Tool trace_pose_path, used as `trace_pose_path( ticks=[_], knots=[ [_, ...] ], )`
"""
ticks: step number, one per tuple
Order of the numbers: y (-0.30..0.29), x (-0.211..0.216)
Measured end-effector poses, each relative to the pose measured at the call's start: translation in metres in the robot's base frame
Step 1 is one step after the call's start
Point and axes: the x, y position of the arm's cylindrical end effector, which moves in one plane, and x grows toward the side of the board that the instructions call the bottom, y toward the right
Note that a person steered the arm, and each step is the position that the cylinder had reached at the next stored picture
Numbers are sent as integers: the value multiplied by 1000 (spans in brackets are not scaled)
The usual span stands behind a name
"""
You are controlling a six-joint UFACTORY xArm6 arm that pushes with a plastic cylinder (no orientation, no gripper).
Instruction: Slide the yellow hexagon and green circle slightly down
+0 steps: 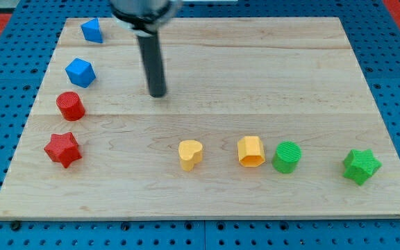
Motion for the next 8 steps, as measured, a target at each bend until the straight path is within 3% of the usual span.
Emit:
trace_pose_path(
  ticks=[1, 2, 3, 4, 6, 8],
  knots=[
    [63, 20],
    [86, 56],
    [87, 97],
    [87, 110],
    [110, 80],
    [126, 95]
  ],
)
